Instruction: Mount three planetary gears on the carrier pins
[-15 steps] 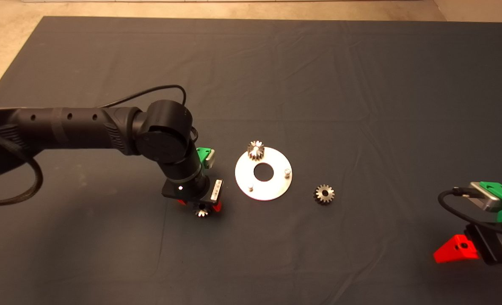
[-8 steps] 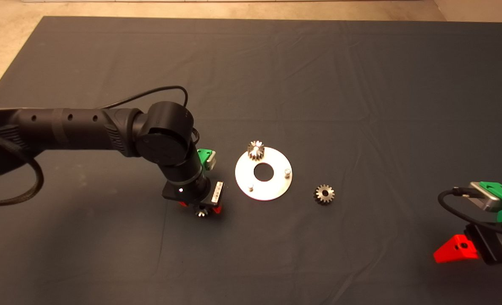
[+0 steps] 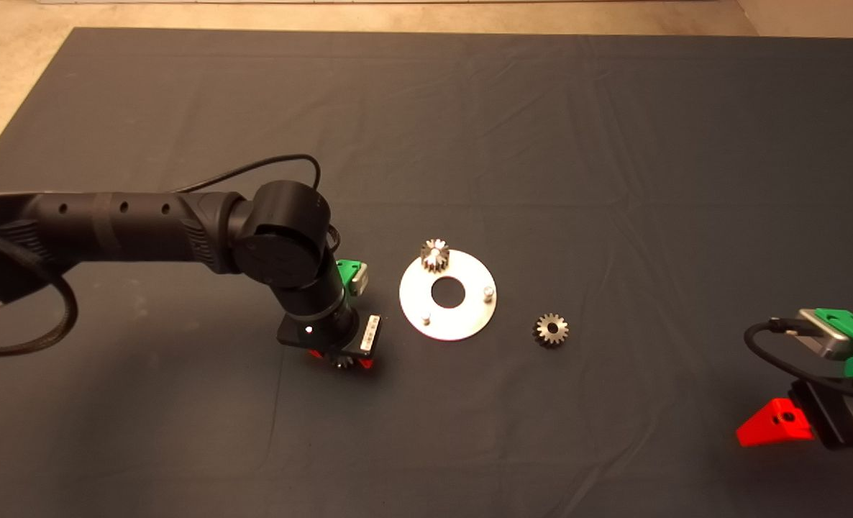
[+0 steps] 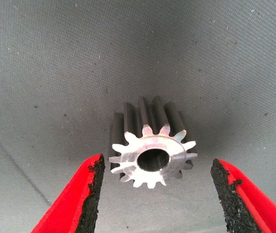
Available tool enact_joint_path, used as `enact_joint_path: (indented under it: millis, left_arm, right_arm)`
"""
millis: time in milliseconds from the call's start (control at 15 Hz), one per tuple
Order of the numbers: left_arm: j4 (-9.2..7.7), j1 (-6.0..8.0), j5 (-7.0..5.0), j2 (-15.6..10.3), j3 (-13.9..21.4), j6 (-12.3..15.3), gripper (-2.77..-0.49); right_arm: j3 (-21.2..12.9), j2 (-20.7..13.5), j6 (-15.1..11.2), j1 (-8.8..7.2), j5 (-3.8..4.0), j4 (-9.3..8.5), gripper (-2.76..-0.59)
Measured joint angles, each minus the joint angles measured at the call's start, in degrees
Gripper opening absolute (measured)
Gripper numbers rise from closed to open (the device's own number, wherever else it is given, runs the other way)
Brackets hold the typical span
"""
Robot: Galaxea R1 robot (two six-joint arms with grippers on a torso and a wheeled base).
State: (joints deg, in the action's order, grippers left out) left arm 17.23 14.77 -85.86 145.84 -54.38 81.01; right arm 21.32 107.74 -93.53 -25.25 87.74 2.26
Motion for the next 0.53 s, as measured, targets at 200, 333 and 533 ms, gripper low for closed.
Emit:
enact_joint_path:
  millis: [200,333,533]
  left_arm:
    - [0.00,0.00,-0.02,0.4,-0.6,0.0,-1.75]
    - [0.05,0.00,-0.33,1.4,-1.6,0.1,-1.89]
    - [0.07,-0.01,-0.41,2.3,-2.0,0.1,-1.92]
  right_arm:
    - [0.0,0.0,0.0,0.00,0.00,0.00,-0.60]
    - [0.0,0.0,0.0,0.00,-0.02,0.00,-0.60]
    - [0.0,0.0,0.0,0.00,0.00,0.00,-0.60]
